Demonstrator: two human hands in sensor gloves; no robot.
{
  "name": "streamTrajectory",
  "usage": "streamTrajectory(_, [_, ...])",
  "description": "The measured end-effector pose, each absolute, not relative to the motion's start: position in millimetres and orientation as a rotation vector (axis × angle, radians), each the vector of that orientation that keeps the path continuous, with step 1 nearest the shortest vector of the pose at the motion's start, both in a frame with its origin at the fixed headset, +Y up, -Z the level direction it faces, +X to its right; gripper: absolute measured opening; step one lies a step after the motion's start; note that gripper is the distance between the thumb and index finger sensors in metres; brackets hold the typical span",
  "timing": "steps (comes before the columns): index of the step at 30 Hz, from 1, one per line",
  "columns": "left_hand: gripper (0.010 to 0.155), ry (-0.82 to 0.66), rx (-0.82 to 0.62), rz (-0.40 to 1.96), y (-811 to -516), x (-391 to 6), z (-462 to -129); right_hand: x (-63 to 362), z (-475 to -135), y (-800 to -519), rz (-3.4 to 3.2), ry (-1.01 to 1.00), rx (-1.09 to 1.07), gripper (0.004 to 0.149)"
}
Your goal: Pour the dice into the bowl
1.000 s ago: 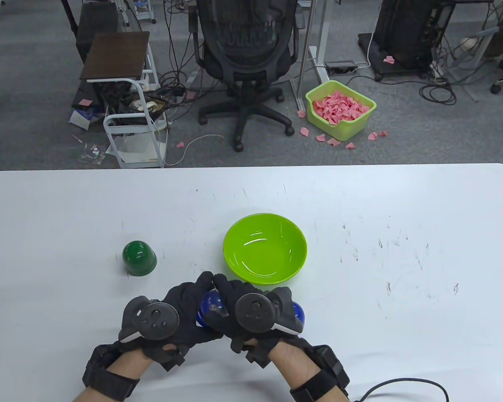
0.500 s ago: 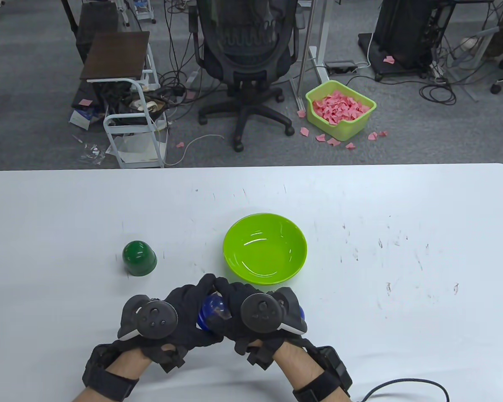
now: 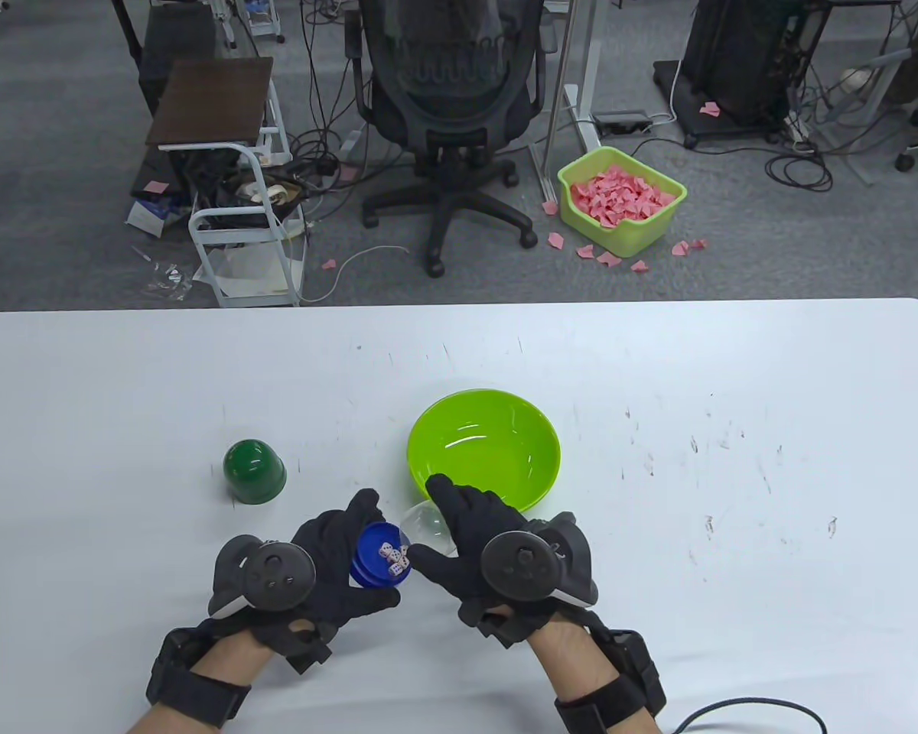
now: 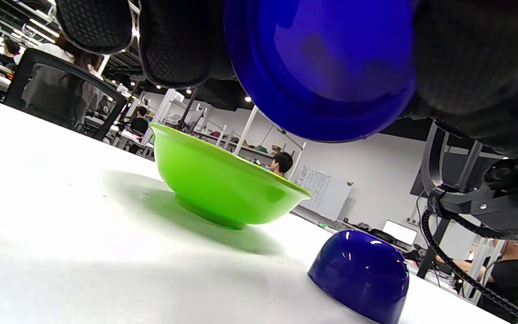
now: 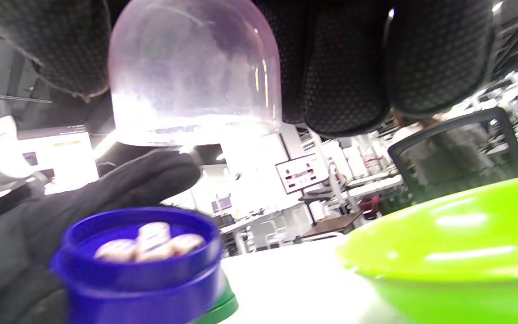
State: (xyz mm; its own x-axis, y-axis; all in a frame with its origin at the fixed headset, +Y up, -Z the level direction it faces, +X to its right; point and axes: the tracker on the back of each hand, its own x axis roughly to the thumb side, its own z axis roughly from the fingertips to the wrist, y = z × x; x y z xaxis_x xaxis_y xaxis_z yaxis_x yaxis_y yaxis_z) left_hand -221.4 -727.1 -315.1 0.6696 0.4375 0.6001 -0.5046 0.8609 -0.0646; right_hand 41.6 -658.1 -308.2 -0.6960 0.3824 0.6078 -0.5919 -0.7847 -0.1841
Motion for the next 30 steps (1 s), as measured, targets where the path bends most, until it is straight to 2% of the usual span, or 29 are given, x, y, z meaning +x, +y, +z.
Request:
streamTrajectory(7, [0.112,-0.631,0.112,0.533,-726,-225,-316,89,-323,-653,2.532,-0.611,0.565,0.082])
streamTrajectory(15, [0.112,-0.612,0.115,0.539,-724,-229,-317,135,-336,-660,2.64,-0.641,0.336,0.081])
streamTrajectory(23, [0.112,-0.595,0.112,0.544,-724,-232,-319,167,-352,-685,2.731,-0.485,0.127,0.081])
streamTrajectory(30, [0.111,-0.586,0.106,0.541,-723,-234,-320,182,-365,-715,2.768,-0.201,0.007,0.082])
